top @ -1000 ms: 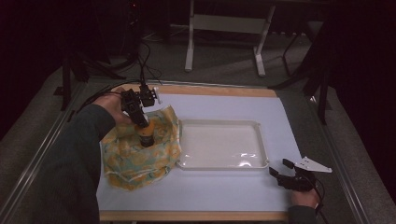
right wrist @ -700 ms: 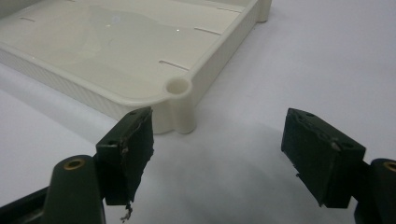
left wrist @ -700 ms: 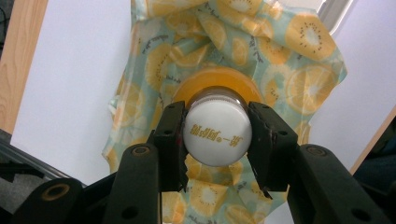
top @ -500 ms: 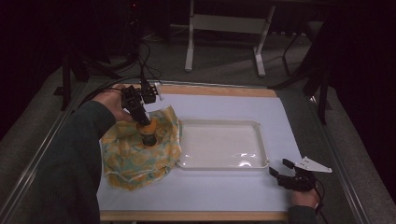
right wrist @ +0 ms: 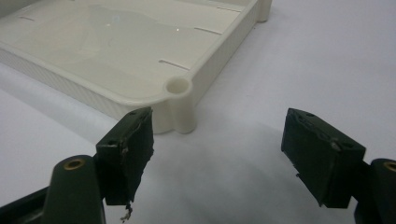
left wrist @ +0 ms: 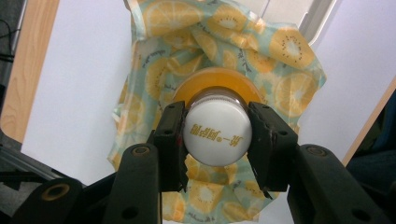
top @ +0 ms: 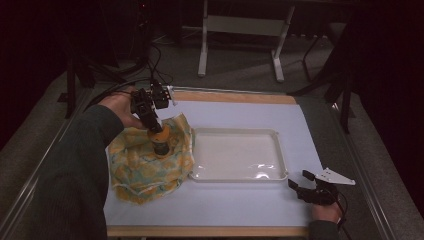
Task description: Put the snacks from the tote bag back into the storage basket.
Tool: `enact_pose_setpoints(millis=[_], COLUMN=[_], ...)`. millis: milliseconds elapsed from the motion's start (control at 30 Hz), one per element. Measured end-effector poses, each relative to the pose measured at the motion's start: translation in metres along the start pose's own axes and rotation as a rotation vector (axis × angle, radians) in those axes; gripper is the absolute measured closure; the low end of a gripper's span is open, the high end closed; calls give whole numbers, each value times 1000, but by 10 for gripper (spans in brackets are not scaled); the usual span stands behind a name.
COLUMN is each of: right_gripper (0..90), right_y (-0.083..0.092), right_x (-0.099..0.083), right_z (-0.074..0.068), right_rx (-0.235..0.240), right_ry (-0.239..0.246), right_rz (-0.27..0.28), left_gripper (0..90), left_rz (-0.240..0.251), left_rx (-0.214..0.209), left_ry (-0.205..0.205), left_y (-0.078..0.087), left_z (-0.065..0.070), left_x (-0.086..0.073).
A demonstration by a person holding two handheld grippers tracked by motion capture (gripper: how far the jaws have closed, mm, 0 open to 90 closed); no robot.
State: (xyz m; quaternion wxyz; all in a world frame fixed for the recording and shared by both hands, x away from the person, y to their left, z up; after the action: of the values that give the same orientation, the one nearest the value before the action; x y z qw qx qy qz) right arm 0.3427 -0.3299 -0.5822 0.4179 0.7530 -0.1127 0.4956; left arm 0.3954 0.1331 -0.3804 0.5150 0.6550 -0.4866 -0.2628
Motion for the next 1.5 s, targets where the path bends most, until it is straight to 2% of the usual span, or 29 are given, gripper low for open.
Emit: enact_pose_setpoints(millis=[367,767,1200,1500], right_gripper=[246,246,246,246], right_y=[0,0,0,0], right_x=[0,0,0,0], right_z=[0,0,0,0], right_rx=[0,1,1,2], right_ry=[-1,-2,0,0], right_rz=[0,1,-2,0], left_gripper=[595,595,595,595], left_rz=[18,30,53,62], left_rx=[13,3,-2,4], left_ry=[-8,-22,-48,-77], left_y=[14,22,40,45], left_z=[-1,3,8,13], left_x=[7,18,33,47])
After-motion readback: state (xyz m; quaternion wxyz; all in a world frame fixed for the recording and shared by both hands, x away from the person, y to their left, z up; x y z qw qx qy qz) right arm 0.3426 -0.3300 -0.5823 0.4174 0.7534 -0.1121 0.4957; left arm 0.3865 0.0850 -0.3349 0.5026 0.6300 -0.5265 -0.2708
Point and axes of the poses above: each handheld gripper's, and its own axes: y roughly backward along the jaws, x roughly out of its top, z roughly to its right, the point moved 9 cm from there along -y, roughly forward along the jaws, and after that the axes turned 11 degrees about x, right-handed, at the moved point
